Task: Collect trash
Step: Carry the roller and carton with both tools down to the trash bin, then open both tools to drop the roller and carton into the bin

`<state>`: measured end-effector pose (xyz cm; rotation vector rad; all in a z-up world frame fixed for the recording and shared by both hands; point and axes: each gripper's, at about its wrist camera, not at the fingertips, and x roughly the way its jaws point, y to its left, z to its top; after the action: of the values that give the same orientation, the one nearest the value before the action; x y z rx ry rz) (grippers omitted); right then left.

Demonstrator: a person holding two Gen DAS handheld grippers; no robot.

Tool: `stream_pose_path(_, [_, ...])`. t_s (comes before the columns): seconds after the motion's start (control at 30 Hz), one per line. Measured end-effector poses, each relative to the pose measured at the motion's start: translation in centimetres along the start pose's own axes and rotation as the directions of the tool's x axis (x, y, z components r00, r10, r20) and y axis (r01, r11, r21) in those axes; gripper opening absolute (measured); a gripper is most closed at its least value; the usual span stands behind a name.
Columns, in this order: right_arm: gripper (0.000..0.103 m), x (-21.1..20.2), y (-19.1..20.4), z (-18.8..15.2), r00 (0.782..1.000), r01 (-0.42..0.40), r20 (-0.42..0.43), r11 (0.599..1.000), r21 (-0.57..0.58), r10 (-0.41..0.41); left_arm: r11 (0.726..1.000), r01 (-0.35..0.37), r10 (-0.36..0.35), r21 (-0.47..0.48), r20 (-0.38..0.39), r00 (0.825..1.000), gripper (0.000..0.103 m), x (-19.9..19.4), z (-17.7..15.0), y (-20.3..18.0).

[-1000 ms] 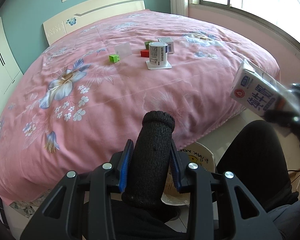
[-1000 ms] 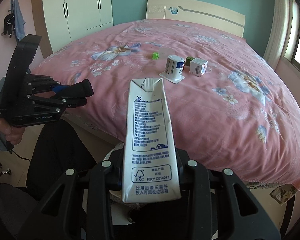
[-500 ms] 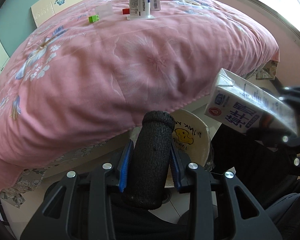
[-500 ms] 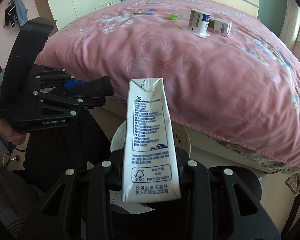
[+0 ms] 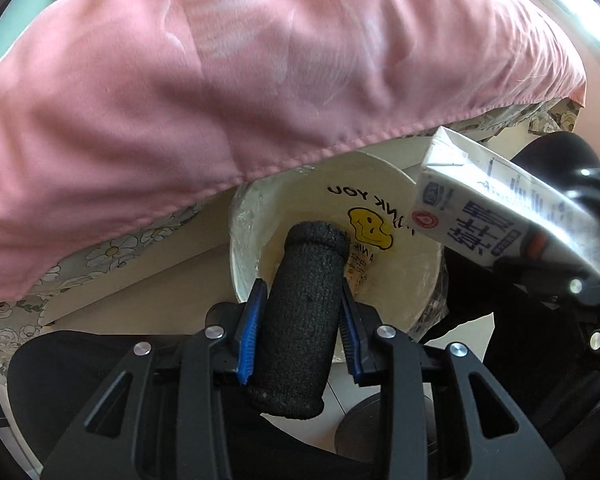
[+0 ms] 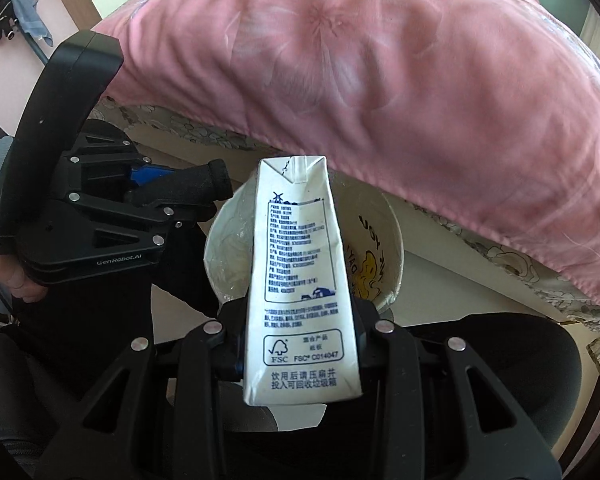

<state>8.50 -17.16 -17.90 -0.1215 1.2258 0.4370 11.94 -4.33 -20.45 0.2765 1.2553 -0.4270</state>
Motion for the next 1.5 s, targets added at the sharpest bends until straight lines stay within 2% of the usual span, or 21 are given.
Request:
stream_pose_path(0.2, [0.036, 2.4, -0.1, 0.5, 0.999, 0.002, -0.046, 1.000, -0.011, -0.003, 1.000, -0.003, 0.001, -0.027, -0.046, 0.999, 0.037, 2.7, 0.4, 0.2])
stream_pose_path(0.5, [0.036, 5.0, -0.5, 0.9, 0.993, 0.004, -0.114, 1.000, -0.018, -0.006, 1.000, 0.023, -0.024, -0.014, -0.114, 0.993, 0.037, 5.9, 1.0, 0.1])
stream_pose_path(0.9, [0.036, 6.9, -0.7, 2.1, 0.984, 0.001, -0.176, 1.000, -0.031, -0.007, 0.999, 0.048, -0.049, -0.007, -0.167, 0.985, 0.037, 7.6, 1.1, 0.8])
stream_pose_path(1.23, [0.037, 7.6, -0.5, 2.9, 0.979, 0.013, -0.202, 0.999, -0.038, -0.020, 0.999, 0.013, -0.007, 0.029, -0.198, 0.980, 0.039, 8.9, 1.1, 0.3])
stream_pose_path(1.27, [0.037, 7.6, -0.5, 3.0, 0.980, 0.017, -0.199, 0.999, -0.036, -0.024, 1.000, 0.005, 0.001, 0.031, -0.203, 0.979, 0.041, 9.0, 1.1, 0.2])
stream_pose_path(1.3, [0.044, 7.6, -0.3, 3.2, 0.980, 0.016, -0.199, 0.999, -0.035, -0.023, 0.999, -0.001, 0.009, 0.037, -0.206, 0.978, 0.048, 9.1, 1.1, -0.1])
stream_pose_path(1.33, [0.060, 7.8, -0.2, 3.2, 0.978, 0.023, -0.204, 0.999, -0.035, -0.030, 0.999, -0.002, 0.010, 0.041, -0.210, 0.978, 0.058, 9.2, 1.1, -0.1])
stream_pose_path(1.37, [0.064, 7.8, -0.4, 3.2, 0.978, 0.038, -0.202, 0.999, -0.025, -0.042, 0.999, -0.021, 0.030, 0.045, -0.217, 0.976, 0.065, 9.4, 1.0, 0.0])
stream_pose_path(1.4, [0.073, 7.6, -0.7, 3.3, 0.980, 0.040, -0.193, 0.999, -0.004, -0.040, 0.999, -0.033, 0.041, 0.041, -0.215, 0.976, 0.079, 9.4, 1.0, 0.1])
stream_pose_path(1.43, [0.082, 7.3, -0.9, 3.4, 0.983, 0.037, -0.183, 0.999, 0.014, -0.034, 0.999, -0.031, 0.038, 0.034, -0.215, 0.976, 0.085, 9.3, 1.0, 0.3])
stream_pose_path(1.5, [0.088, 6.8, -1.0, 3.6, 0.985, 0.017, -0.173, 0.999, 0.032, -0.011, 0.999, -0.023, 0.028, 0.025, -0.208, 0.978, 0.095, 8.9, 1.1, 0.4])
